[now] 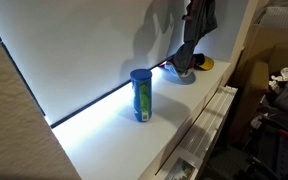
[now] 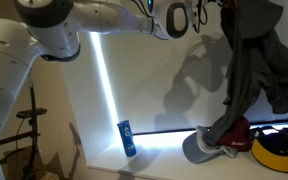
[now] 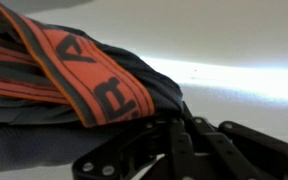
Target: Move the grey clothing and put it on top of the capes in the right corner
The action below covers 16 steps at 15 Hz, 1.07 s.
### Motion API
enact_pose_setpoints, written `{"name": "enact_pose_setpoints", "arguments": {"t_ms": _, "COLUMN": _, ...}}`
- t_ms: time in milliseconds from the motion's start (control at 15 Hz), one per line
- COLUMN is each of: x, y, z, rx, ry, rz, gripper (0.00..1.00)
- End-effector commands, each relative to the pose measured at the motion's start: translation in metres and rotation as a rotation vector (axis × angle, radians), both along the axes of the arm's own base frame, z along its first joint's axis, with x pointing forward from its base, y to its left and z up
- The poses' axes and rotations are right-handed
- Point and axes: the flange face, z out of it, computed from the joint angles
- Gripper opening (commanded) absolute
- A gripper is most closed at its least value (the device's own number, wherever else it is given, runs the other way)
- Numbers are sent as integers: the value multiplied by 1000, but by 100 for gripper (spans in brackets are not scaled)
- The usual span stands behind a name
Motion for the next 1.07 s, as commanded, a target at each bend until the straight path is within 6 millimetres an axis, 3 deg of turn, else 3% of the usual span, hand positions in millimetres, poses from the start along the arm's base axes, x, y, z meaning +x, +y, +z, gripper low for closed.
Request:
{"name": "enact_pose_setpoints", "arguments": {"t_ms": 0, "x": 20, "y": -40, "z": -71, "rx": 25, "ry": -10, "rz": -97, "gripper": 1}}
{"name": "enact_pose_setpoints", "arguments": {"t_ms": 133, "x": 19, "y": -53, "z": -138, "rx": 111, "ry": 56, "rz": -135, "gripper": 1}}
{"name": "enact_pose_setpoints", "arguments": {"t_ms": 267, "x": 38, "y": -49, "z": -205, "rx": 258, "ry": 137, "rz": -81, "gripper": 1}}
{"name": "enact_pose_setpoints", "arguments": {"t_ms": 333, "x": 46, "y": -46, "z": -240, "rx": 316, "ry": 157, "rz": -66, "gripper": 29}}
{"name": "enact_pose_setpoints", "arguments": {"t_ms": 400, "x": 51, "y": -44, "z": -272, "rx": 376, "ry": 179, "rz": -55, "gripper": 30}}
{"name": "enact_pose_setpoints", "arguments": {"t_ms": 467, "x": 44, "y": -43, "z": -240, "rx": 289, "ry": 165, "rz": -78, "gripper": 36}}
{"name": "enact_pose_setpoints", "arguments": {"t_ms": 533, "x": 47, "y": -40, "z": -262, "rx": 302, "ry": 182, "rz": -75, "gripper": 17}}
{"name": "enact_pose_setpoints", "arguments": {"t_ms": 600, "x": 48, "y": -39, "z": -268, "rx": 295, "ry": 188, "rz": -79, "gripper": 26}}
{"name": "enact_pose_setpoints", "arguments": {"t_ms": 733, "x": 47, "y": -41, "z": -255, "rx": 282, "ry": 175, "rz": -80, "gripper": 36}}
{"name": "enact_pose_setpoints", "arguments": {"t_ms": 1000, "x": 45, "y": -43, "z": -244, "rx": 276, "ry": 163, "rz": -82, "gripper": 36}}
